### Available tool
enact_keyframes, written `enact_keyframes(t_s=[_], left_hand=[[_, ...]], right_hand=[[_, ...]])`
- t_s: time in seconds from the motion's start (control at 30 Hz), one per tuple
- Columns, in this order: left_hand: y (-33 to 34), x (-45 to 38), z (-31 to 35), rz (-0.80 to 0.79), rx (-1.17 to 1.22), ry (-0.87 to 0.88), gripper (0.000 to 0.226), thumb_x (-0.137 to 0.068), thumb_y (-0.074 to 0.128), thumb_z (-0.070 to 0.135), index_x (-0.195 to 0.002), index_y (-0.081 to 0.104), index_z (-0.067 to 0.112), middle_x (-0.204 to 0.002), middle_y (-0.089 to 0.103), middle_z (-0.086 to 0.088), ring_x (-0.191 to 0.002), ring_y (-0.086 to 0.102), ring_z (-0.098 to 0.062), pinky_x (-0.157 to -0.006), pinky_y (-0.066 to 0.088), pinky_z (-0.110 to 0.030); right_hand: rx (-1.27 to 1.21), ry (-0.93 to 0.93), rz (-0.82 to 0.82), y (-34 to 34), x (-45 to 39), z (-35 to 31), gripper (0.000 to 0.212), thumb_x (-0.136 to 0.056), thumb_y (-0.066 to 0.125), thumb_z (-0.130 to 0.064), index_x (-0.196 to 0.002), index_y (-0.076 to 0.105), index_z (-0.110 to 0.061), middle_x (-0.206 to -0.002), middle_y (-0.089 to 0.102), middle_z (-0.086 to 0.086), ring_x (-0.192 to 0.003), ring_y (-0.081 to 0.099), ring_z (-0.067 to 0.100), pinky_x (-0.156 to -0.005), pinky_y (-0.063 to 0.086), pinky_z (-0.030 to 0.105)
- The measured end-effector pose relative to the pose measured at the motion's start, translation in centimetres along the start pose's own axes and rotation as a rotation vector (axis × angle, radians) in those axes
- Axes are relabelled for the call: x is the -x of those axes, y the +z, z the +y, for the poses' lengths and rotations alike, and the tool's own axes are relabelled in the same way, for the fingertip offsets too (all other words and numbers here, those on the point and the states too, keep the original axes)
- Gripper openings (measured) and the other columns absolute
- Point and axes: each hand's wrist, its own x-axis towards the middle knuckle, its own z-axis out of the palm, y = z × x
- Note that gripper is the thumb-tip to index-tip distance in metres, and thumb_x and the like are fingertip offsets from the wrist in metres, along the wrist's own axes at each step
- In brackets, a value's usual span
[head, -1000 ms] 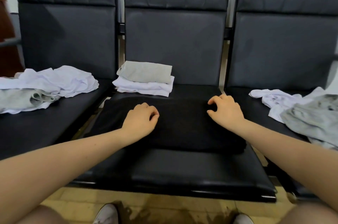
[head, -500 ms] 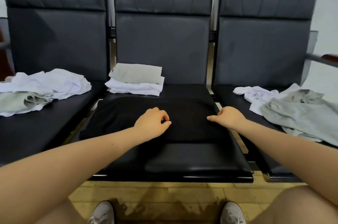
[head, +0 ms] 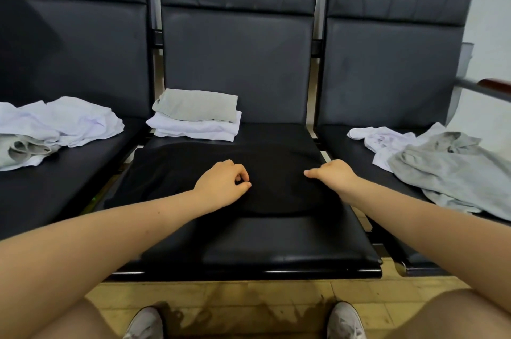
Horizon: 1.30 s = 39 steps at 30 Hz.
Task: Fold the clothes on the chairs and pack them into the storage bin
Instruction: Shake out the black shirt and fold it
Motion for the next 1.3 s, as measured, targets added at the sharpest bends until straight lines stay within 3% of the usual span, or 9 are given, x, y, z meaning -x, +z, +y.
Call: enact_keyframes(t_s=[0.1,0.23,0.47,0.5,0.57,0.73,1.0,1.17,1.3], left_hand=[[-0.7,-0.6,-0.6,0.065,0.025,-0.014,0.011,-0.09,0.054,0.028,-0.093,0.064,0.028,-0.096,0.054,0.006,-0.082,0.052,-0.01,-0.076,0.045,-0.026],[-1.4,-1.2,-2.1,0.093,0.051,-0.102,0.013,-0.089,0.052,0.025,-0.094,0.064,0.027,-0.098,0.057,0.003,-0.086,0.056,-0.013,-0.077,0.044,-0.027],[-3.1,-0.1,-5.9,0.134,0.162,-0.292,0.024,-0.092,0.043,0.019,-0.1,0.066,0.021,-0.101,0.06,0.003,-0.091,0.054,-0.013,-0.077,0.038,-0.025],[-3.4,0.4,-6.5,0.148,0.183,-0.316,0.025,-0.093,0.043,0.018,-0.1,0.066,0.02,-0.099,0.06,0.004,-0.091,0.054,-0.013,-0.077,0.037,-0.024],[-3.7,1.0,-7.4,0.162,0.22,-0.345,0.025,-0.094,0.042,0.016,-0.1,0.067,0.018,-0.098,0.06,0.006,-0.095,0.055,-0.013,-0.08,0.037,-0.023],[-3.5,1.1,-7.5,0.144,0.244,-0.353,0.028,-0.095,0.042,0.017,-0.097,0.069,0.017,-0.098,0.064,0.003,-0.1,0.058,-0.016,-0.084,0.039,-0.024],[-2.4,-0.7,-5.2,0.013,0.101,-0.404,0.047,-0.093,0.047,0.047,-0.057,0.045,0.018,-0.06,0.049,-0.002,-0.062,0.052,-0.02,-0.061,0.043,-0.032],[-1.7,-1.9,-3.7,-0.043,0.118,-0.412,0.03,-0.088,0.057,0.046,-0.077,0.068,0.02,-0.083,0.066,0.002,-0.087,0.063,-0.019,-0.083,0.05,-0.032],[-1.8,-2.0,-3.5,-0.044,0.134,-0.405,0.026,-0.09,0.058,0.036,-0.072,0.056,0.018,-0.078,0.058,0.002,-0.08,0.057,-0.017,-0.074,0.044,-0.029]], right_hand=[[-0.204,0.073,0.027,0.8,0.0,-1.2,0.029,-0.086,0.069,-0.015,-0.111,0.062,-0.002,-0.111,0.065,0.013,-0.102,0.062,0.028,-0.09,0.052,0.037],[-0.398,0.198,-0.002,1.7,0.0,-3.2,0.023,-0.088,0.064,-0.01,-0.109,0.056,-0.011,-0.106,0.059,0.01,-0.09,0.059,0.024,-0.068,0.047,0.032],[-0.245,-0.196,-0.003,5.2,-0.1,-8.2,0.026,-0.089,0.057,-0.008,-0.106,0.064,0.01,-0.1,0.058,0.036,-0.118,0.052,0.035,-0.074,0.05,0.04],[-0.223,-0.251,-0.048,6.2,0.5,-8.9,0.019,-0.088,0.057,-0.007,-0.091,0.064,0.01,-0.082,0.052,0.037,-0.077,0.04,0.018,-0.065,0.043,0.036],[-0.123,-0.297,-0.169,8.1,1.6,-9.7,0.024,-0.09,0.054,-0.01,-0.068,0.057,0.0,-0.062,0.045,0.023,-0.058,0.045,0.023,-0.057,0.033,0.026],[-0.022,-0.163,-0.62,9.9,3.1,-9.7,0.035,-0.101,0.045,-0.034,-0.117,0.06,-0.007,-0.084,0.065,0.007,-0.059,0.063,0.015,-0.052,0.051,0.022],[-0.158,-0.014,-0.121,6.9,-0.4,-6.8,0.015,-0.097,0.048,-0.018,-0.096,0.059,-0.008,-0.07,0.056,0.005,-0.055,0.053,0.015,-0.049,0.041,0.023],[0.174,-0.032,-0.242,6.4,-0.1,-4.3,0.046,-0.08,0.07,-0.05,-0.094,0.065,-0.006,-0.079,0.06,0.006,-0.055,0.046,0.014,-0.045,0.033,0.023],[0.129,-0.036,-0.31,7.3,1.0,-4.7,0.033,-0.079,0.074,-0.041,-0.078,0.059,-0.012,-0.073,0.052,0.002,-0.058,0.041,0.012,-0.047,0.032,0.022]])
